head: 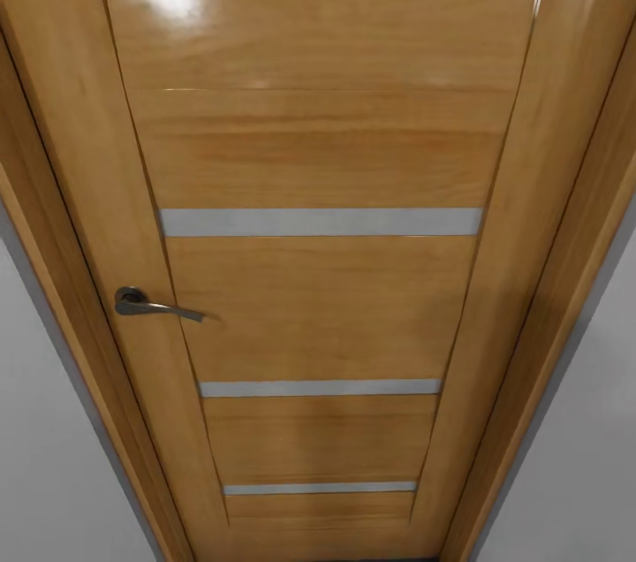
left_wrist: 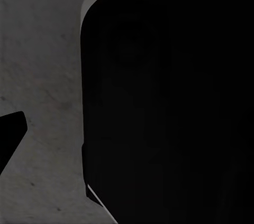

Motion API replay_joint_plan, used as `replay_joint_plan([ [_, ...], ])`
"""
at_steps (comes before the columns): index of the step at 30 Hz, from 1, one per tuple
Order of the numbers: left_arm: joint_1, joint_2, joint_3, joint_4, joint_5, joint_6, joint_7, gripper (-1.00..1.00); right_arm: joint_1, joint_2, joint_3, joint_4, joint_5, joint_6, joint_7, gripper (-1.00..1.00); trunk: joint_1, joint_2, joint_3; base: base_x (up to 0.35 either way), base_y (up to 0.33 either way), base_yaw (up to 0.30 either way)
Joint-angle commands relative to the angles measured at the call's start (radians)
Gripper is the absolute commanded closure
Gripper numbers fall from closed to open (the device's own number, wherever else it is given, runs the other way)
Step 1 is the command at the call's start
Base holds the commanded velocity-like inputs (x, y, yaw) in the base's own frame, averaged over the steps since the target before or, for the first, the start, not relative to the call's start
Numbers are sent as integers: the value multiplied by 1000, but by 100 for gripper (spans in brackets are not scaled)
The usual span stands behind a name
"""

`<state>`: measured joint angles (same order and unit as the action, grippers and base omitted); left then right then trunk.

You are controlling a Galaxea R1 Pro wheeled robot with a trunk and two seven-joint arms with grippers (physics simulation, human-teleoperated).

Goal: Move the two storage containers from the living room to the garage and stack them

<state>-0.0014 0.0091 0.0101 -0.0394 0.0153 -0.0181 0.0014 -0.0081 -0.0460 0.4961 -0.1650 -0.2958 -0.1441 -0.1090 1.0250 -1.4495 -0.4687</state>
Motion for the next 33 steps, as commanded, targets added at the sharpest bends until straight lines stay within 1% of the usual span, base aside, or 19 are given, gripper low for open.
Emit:
replay_joint_plan([
  [1, 0, 0, 1, 0, 2, -2, 0, -100, -1, -25, 10, -40, -11, 5, -2, -100, 0, -1, -1, 0, 0, 0],
  [3, 0, 0, 1, 0, 2, -2, 0, -100, -1, -64, 10, -109, -12, 30, 0, -100, 0, -1, -1, 0, 0, 0],
  [5, 0, 0, 1, 0, 2, -2, 0, -100, -1, -85, 10, -167, -14, 67, 1, -100, 0, -1, -1, 0, 0, 0],
  [8, 0, 0, 1, 0, 2, -2, 0, -100, -1, -101, 9, -213, -16, 104, 1, -100, 0, -1, -1, 0, 0, 0],
  [13, 0, 0, 1, 0, 2, -2, 0, -100, -3, -129, 8, -235, -18, 120, 6, -100, 0, -1, -1, 0, 0, 0],
  [14, 0, 0, 2, 0, 2, -2, 0, -100, -5, -142, 8, -240, -19, 122, 15, -100, 0, -1, -1, 0, 0, 0],
  [16, 0, 0, 2, 0, 2, -2, 0, -100, -8, -153, 7, -247, -19, 123, 31, -100, 0, -1, -1, 0, 0, 0],
  [19, 0, 0, 2, 0, 2, -2, 0, -100, -14, -161, 7, -268, -21, 125, 58, -100, 0, -1, -1, 0, 0, 0],
  [21, 0, 0, 2, 0, 2, -2, 0, -100, -17, -166, 8, -310, -21, 134, 76, -100, 0, -1, -1, 0, 0, 0],
  [22, 0, 0, 1, 0, 2, -2, 0, -100, -18, -170, 8, -338, -21, 150, 81, -100, 0, -1, -1, 0, 0, 0],
  [25, 0, 0, 2, 0, 2, -2, 0, -100, -19, -203, 7, -456, -22, 230, 110, -100, 0, -1, -1, 0, 0, 0],
  [26, 0, 0, 2, 0, 2, -2, 0, -100, -19, -209, 6, -479, -23, 244, 121, -100, 0, -1, -1, 0, 0, 0],
  [27, 0, 0, 2, 0, 2, -2, 0, -100, -19, -228, 3, -549, -23, 285, 162, -100, 0, -1, -1, 0, 0, 0],
  [28, 0, 0, 2, 0, 2, -2, 0, -100, -19, -241, 2, -593, -25, 310, 192, -100, 0, -1, -1, 0, 0, 0],
  [29, 0, 0, 2, 0, 2, -2, 0, -100, -19, -247, 1, -613, -27, 322, 204, -100, 0, -1, -1, 0, 0, 0],
  [31, 0, 0, 1, 0, 2, -2, 0, -100, -19, -268, 0, -690, -45, 364, 239, -100, 0, -1, -1, 0, 0, 0],
  [33, 0, 0, 2, 0, 2, -2, 0, -100, -19, -279, 0, -746, -64, 388, 252, -100, 0, -1, -1, 0, 0, 0],
])
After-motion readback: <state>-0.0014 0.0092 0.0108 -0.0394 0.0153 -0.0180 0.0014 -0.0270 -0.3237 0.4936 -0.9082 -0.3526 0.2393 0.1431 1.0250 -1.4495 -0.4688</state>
